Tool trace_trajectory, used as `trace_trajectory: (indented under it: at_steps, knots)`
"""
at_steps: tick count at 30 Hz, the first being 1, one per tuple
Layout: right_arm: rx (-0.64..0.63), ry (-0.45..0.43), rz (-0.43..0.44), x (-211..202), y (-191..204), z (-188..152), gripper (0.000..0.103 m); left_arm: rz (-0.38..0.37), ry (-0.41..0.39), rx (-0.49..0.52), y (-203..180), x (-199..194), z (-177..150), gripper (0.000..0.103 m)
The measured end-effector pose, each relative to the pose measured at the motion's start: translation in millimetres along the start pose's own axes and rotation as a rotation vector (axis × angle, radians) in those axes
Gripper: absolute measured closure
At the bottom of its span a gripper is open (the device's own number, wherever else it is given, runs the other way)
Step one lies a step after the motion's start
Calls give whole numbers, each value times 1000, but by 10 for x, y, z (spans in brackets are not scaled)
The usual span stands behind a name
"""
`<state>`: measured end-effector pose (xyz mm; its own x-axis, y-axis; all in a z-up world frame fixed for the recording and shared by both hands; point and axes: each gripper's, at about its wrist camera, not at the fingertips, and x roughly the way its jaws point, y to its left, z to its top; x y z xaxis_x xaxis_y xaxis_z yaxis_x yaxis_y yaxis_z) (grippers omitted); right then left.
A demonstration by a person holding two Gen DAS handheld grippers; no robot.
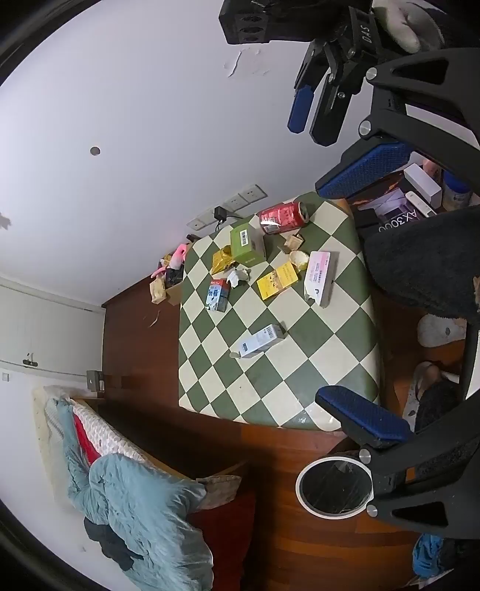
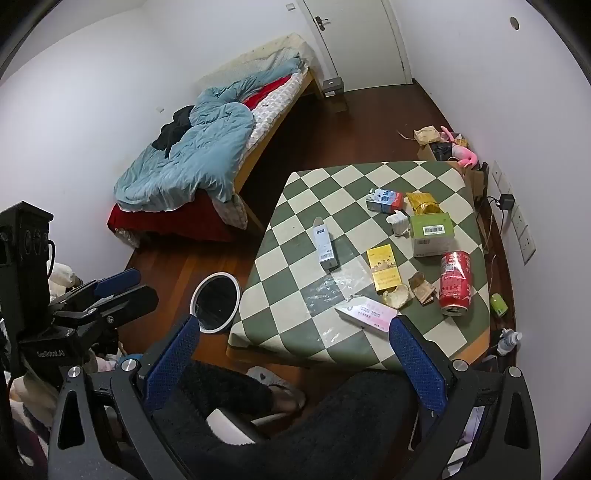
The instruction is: Collect trash
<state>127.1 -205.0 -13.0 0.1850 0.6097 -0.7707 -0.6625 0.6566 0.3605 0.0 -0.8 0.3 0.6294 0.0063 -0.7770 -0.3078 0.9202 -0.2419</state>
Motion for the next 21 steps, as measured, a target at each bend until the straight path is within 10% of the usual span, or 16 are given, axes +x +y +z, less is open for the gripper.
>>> trace_trajectory:
  at_steps: [21]
  knots:
    - [4, 18, 61, 71, 13, 23, 0, -76, 6, -21, -14, -19, 15, 0]
